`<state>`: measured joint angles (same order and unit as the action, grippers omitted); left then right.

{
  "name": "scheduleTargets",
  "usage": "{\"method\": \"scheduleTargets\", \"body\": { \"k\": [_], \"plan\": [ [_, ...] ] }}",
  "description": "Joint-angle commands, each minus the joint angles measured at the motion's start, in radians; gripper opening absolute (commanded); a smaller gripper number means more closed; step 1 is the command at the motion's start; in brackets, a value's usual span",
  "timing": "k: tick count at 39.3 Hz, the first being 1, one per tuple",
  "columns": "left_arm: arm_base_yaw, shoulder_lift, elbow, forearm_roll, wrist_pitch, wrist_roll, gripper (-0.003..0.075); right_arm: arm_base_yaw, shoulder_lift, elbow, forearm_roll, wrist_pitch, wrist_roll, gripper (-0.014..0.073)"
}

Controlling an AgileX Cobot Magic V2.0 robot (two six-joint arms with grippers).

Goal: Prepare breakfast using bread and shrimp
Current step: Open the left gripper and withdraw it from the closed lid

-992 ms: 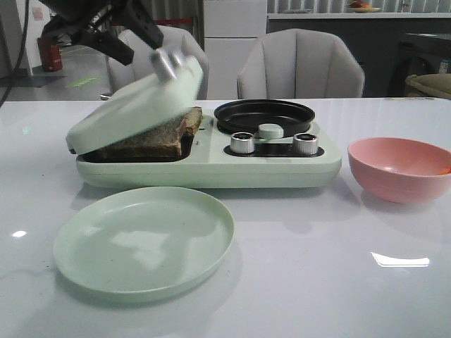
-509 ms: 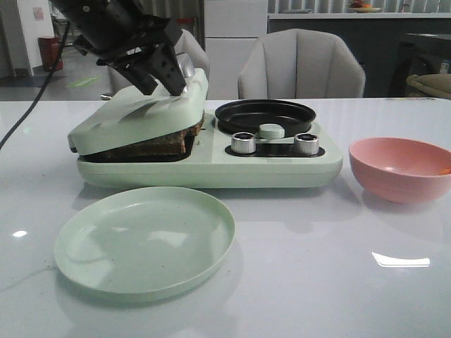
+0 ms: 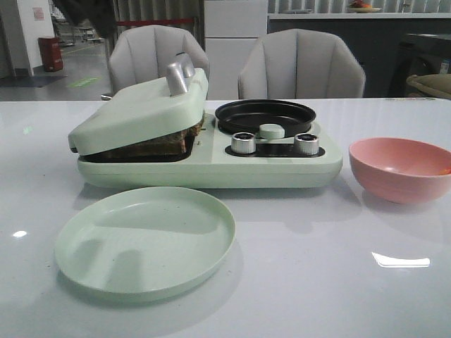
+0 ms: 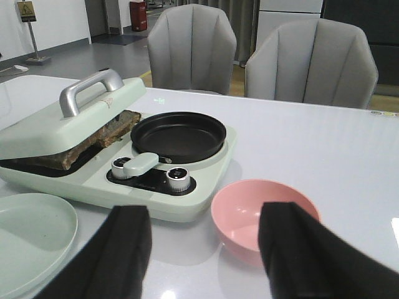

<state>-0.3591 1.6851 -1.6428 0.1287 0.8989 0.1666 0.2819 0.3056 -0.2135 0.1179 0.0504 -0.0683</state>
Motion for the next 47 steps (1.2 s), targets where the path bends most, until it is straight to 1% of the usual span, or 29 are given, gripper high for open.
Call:
{"method": "scheduleTargets", "body": {
  "k": [1, 8, 14, 31, 42, 47],
  "plan": [
    [-0.001, -0.102, -0.033, 0.112, -0.015, -0.102, 0.0385, -0.001, 0.007, -0.029, 0.001, -0.087, -0.002, 0.0484],
    [0.001, -0.217, -0.017, 0.088, 0.009, -0.113, 0.0386, -0.001, 0.007, -0.029, 0.001, -0.087, -0.002, 0.0484],
    [0.001, -0.359, 0.073, 0.043, -0.02, -0.113, 0.0385, -0.001, 0.007, -0.029, 0.001, -0.087, -0.002, 0.0484],
    [0.001, -0.759, 0.443, 0.043, -0.192, -0.138, 0.0385, -0.001, 0.007, -0.029, 0.001, -0.087, -0.002, 0.0484],
    [0.001, -1.035, 0.722, 0.041, -0.289, -0.14, 0.0385, -0.001, 0.007, -0.029, 0.001, -0.087, -0.002, 0.0484],
    [0.001, -1.168, 0.851, 0.008, -0.324, -0.14, 0.0385, -0.001, 0.007, -0.029, 0.001, -0.087, -0.002, 0.0484]
  ]
}}
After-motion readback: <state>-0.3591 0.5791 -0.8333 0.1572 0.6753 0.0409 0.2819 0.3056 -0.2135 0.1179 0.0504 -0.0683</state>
